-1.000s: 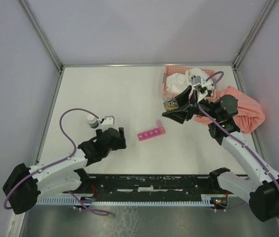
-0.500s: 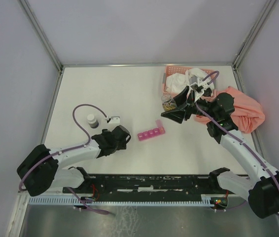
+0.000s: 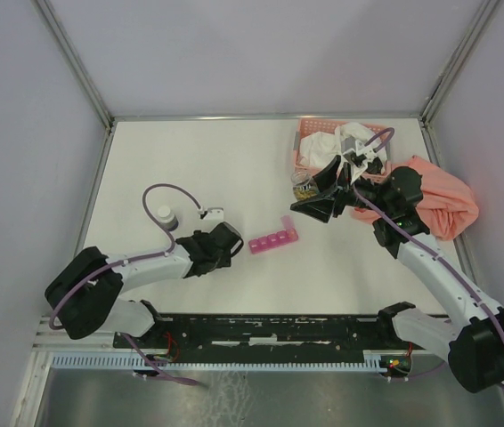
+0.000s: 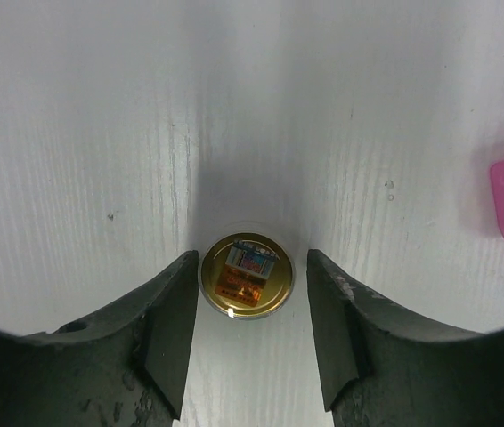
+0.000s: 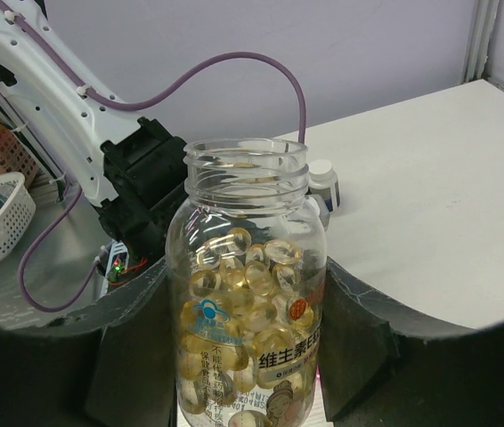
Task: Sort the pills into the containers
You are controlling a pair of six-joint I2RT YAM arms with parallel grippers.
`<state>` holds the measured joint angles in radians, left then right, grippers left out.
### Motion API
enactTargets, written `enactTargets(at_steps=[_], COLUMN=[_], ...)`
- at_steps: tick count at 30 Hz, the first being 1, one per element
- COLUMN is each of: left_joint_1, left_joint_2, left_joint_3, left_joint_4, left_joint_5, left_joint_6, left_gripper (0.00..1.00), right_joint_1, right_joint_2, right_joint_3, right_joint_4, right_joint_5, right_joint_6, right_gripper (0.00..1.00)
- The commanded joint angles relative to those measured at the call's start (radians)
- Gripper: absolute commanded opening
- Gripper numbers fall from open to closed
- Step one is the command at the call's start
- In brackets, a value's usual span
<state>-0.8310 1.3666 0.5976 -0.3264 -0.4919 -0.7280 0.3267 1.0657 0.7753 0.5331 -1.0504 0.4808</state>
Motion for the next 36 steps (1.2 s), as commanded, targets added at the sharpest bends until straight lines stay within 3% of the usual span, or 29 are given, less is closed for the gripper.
enactTargets(at_steps=[1, 5, 9, 14, 19, 24, 29, 36], left_joint_1=[0.003, 0.003, 0.002, 0.002, 0.001, 0.002, 0.003, 0.003], left_joint_2=[0.029, 0.036, 0.006, -0.148, -0.417, -0.550, -0.560, -0.451], left_joint_3=[0.042, 0.048, 0.051, 0.038, -0.039, -0.079, -0.025, 0.089], left_joint_4=[0.002, -0.008, -0.018, 0.013, 0.262, 0.592, 0.730, 0.754], left_joint_5=[-0.021, -0.018, 0.002, 0.102, 0.393, 0.654, 0.756, 0.815], left_joint_6=[-0.001, 0.001, 0.003, 0.023, 0.067, 0.020, -0.024, -0.051], left_gripper=[0.57, 0.52, 0.37, 0.32, 0.31, 0.31, 0.30, 0.30], right_joint_1=[-0.001, -0.002, -0.002, -0.003, -0.002, -0.003, -0.001, 0.033], right_joint_2=[0.002, 0.002, 0.005, 0.003, 0.010, 0.016, 0.025, 0.030], right_joint_3=[0.025, 0.028, 0.031, 0.060, 0.142, 0.221, 0.259, 0.300], right_joint_4=[0.023, 0.010, -0.005, -0.141, -0.529, -0.835, -0.963, -1.085], right_joint_5=[-0.010, -0.009, -0.010, -0.036, -0.068, -0.115, -0.065, 0.040], right_joint_6=[-0.012, -0.022, -0.036, -0.182, -0.534, -0.836, -0.954, -1.073], right_gripper=[0.15, 0.15, 0.15, 0.15, 0.15, 0.15, 0.14, 0.14])
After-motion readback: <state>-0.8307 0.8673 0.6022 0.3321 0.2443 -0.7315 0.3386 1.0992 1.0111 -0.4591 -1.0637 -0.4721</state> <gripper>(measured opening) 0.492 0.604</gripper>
